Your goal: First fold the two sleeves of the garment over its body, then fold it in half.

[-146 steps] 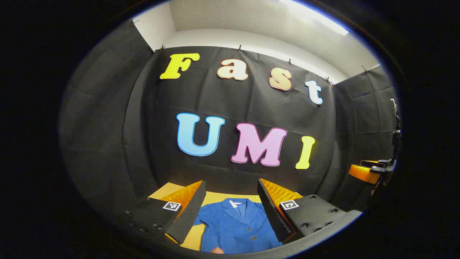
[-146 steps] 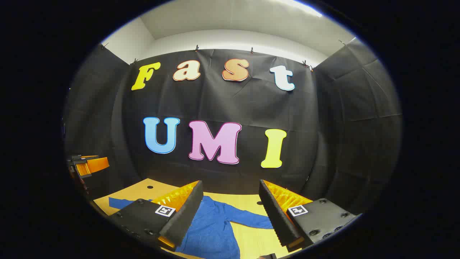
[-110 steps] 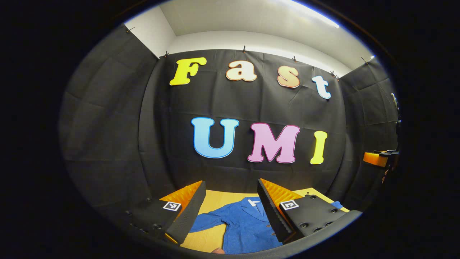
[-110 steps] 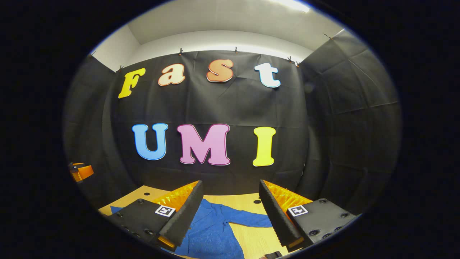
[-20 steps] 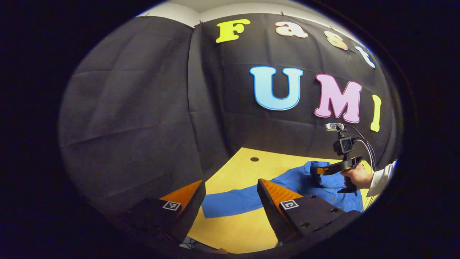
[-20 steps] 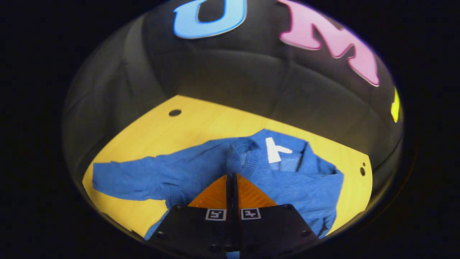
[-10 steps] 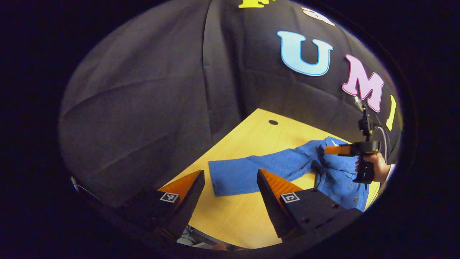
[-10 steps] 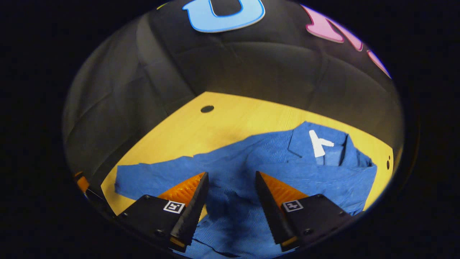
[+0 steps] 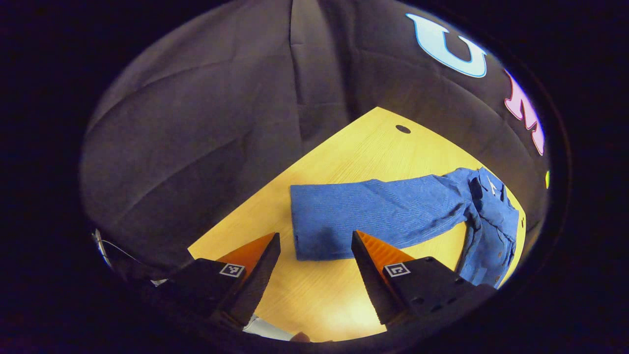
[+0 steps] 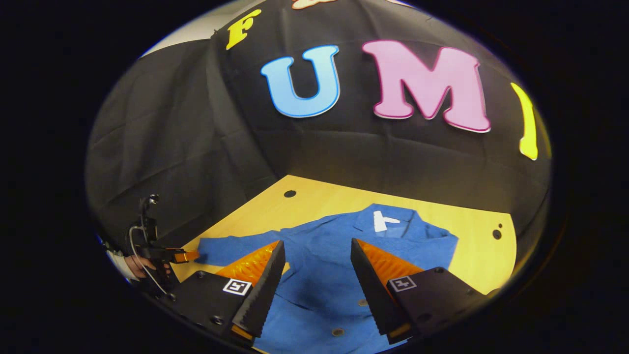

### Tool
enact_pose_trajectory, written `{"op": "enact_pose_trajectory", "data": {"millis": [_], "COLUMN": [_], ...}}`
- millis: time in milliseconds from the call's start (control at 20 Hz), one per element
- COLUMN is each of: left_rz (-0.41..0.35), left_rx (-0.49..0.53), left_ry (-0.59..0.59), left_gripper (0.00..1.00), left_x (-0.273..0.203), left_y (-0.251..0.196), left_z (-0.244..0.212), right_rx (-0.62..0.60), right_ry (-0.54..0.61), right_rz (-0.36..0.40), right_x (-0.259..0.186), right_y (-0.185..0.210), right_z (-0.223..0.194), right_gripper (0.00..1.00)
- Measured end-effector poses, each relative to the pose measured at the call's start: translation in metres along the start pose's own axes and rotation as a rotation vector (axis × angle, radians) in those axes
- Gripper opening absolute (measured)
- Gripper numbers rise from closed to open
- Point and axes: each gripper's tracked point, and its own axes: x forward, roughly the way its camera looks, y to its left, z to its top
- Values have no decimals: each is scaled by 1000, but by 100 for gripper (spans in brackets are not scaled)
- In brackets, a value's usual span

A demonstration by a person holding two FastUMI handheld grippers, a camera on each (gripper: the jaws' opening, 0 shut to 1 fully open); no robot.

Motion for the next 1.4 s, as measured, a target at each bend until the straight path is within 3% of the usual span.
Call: {"op": "enact_pose_trajectory", "data": {"millis": [200,250,450,700,850,1000,1100,1400], "left_rz": [37,60,24,-16,-96,-143,-237,-396], "left_rx": [21,36,120,116,60,90,50,51], "left_ry": [130,112,79,191,158,156,122,-33], "left_gripper": [86,86,84,72,0,0,0,0], "left_x": [18,10,22,25,31,29,18,-38], "left_y": [3,3,-4,-8,-19,-14,-37,-109], "left_z": [-23,-18,-21,-14,-5,0,13,79], "right_rx": [48,74,107,116,112,120,136,206], "right_ry": [-42,-67,-122,-121,-118,-119,-118,-124], "right_rz": [-107,-111,-140,-148,-162,-187,-210,-236], "right_x": [-37,-47,-76,-91,-102,-117,-128,-151], "right_y": [-35,-35,-40,-33,-32,-36,-44,-72], "right_z": [5,13,32,29,24,17,11,-4], "right_gripper": [86,86,86,86,86,86,86,86]}}
